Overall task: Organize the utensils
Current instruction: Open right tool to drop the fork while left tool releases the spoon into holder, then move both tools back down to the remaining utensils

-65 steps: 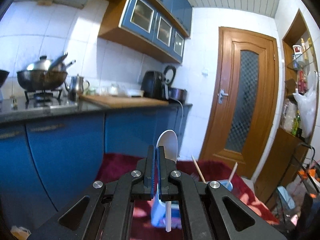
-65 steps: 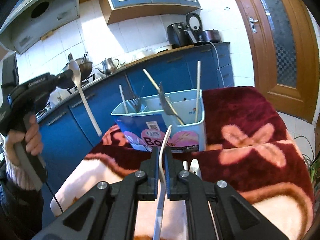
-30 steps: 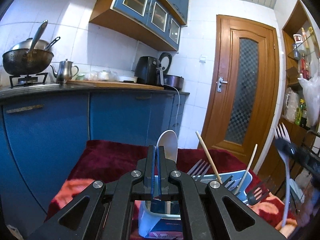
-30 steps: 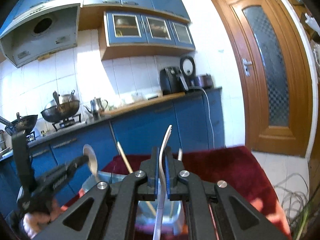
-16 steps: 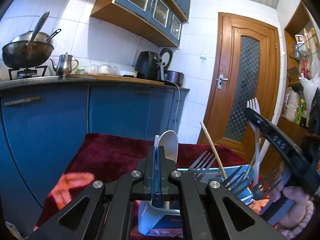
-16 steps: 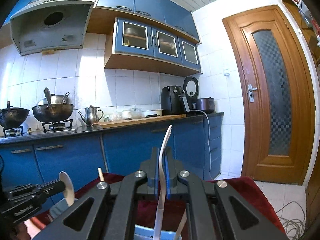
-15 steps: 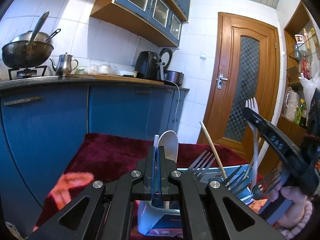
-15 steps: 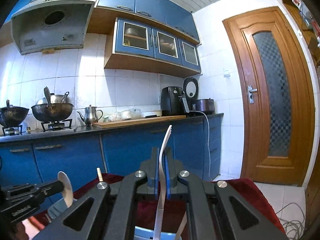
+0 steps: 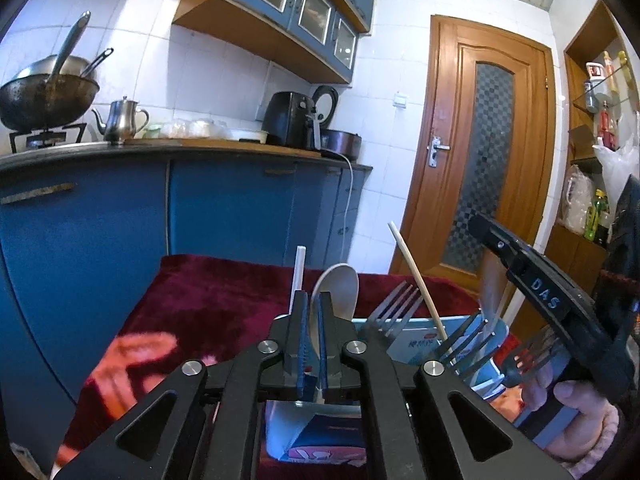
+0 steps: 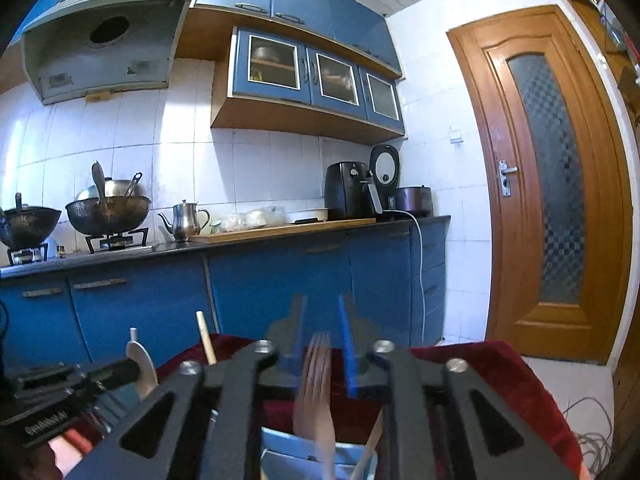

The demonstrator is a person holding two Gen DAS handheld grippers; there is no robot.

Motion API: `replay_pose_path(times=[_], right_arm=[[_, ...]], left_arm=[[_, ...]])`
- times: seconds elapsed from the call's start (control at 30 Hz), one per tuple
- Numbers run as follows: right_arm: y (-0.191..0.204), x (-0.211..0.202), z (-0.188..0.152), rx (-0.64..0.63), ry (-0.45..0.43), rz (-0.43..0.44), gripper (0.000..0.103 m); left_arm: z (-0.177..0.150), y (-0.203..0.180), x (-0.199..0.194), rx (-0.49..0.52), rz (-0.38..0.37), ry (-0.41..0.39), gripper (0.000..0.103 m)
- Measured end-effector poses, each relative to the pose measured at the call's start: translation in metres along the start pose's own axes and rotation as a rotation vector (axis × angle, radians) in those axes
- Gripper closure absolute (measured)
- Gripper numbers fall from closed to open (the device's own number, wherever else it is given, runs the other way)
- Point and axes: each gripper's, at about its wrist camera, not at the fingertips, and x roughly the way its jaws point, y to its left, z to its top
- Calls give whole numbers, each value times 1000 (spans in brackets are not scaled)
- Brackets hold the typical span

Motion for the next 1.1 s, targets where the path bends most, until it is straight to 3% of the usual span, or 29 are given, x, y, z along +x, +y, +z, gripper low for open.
replay_pose_path(times=[0.43, 0.67, 1.1], right_arm=[[-1, -44, 17, 50, 7, -82, 76], [-14, -74, 16, 121, 62, -145, 75], [-10, -130, -6, 156, 220, -181, 74]], left_arm=[[14, 3, -12, -67, -42, 78, 87], [19, 6, -35, -63, -60, 78, 80], [14, -9, -80, 8, -83, 124, 78]])
